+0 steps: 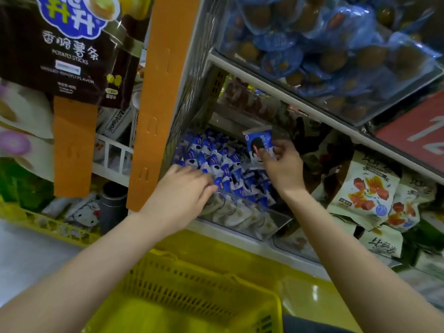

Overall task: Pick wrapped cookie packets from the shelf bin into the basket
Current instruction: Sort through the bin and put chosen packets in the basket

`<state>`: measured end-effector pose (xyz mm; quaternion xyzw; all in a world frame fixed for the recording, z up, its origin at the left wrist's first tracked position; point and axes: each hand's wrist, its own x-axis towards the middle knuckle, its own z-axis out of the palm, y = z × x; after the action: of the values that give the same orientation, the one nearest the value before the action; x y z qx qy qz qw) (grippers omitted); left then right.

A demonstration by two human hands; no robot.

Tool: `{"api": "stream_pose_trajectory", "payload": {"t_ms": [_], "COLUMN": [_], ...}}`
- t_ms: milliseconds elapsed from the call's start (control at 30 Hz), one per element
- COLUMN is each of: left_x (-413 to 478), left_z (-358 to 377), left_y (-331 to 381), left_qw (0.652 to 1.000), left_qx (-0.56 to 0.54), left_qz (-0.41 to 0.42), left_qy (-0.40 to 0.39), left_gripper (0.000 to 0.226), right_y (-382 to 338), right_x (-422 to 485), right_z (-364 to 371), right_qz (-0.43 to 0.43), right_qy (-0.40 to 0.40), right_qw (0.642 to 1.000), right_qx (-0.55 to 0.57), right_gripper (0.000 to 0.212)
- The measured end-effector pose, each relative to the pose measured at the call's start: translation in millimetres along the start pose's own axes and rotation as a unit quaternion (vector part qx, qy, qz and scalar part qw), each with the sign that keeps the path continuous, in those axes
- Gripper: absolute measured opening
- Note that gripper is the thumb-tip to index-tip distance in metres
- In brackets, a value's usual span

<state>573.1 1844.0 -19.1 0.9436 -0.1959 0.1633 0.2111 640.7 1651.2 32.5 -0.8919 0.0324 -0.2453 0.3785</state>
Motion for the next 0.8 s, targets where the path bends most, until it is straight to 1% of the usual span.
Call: {"api": "stream_pose_trajectory", "payload": {"t_ms": [67,133,233,300,367,500,633,700,800], "left_x": [0,0,0,0,1,2,2,2,2], "left_z": [3,5,8,10,11,13,14,14,15], "left_y": [-3,-5,-7,-7,-7,-8,-8,-7,-7], "left_qw": [1.000,0.999,0.997,0.996,0.996,0.994,0.993,0.992,0.991], "left_qx": [0.014,0.010,0.019,0.017,0.012,0.013,0.014,0.015,0.014], "left_qz": [0.011,0.019,0.033,0.033,0.038,0.044,0.047,0.047,0.049], "left_qy": [0.015,0.034,0.069,0.076,0.085,0.099,0.107,0.112,0.122], "left_gripper": [0.039,0.037,0.036,0.035,0.035,0.037,0.036,0.035,0.033], "right_y": [6,12,20,21,19,22,31,33,33], "right_x": [21,36,48,53,57,63,64,65,70], "right_z": [10,18,28,34,39,45,46,47,49], "right_qz": [0.002,0.008,0.009,0.010,0.016,0.042,0.060,0.068,0.055], "right_qy": [-0.015,-0.059,-0.146,-0.186,-0.205,-0.216,-0.217,-0.226,-0.258], "right_qw": [0.994,0.976,0.946,0.936,0.932,0.941,0.943,0.937,0.915], "right_qx": [-0.112,-0.212,-0.288,-0.300,-0.300,-0.255,-0.244,-0.256,-0.305], "right_gripper": [0.039,0.035,0.036,0.041,0.043,0.042,0.041,0.038,0.036]}}
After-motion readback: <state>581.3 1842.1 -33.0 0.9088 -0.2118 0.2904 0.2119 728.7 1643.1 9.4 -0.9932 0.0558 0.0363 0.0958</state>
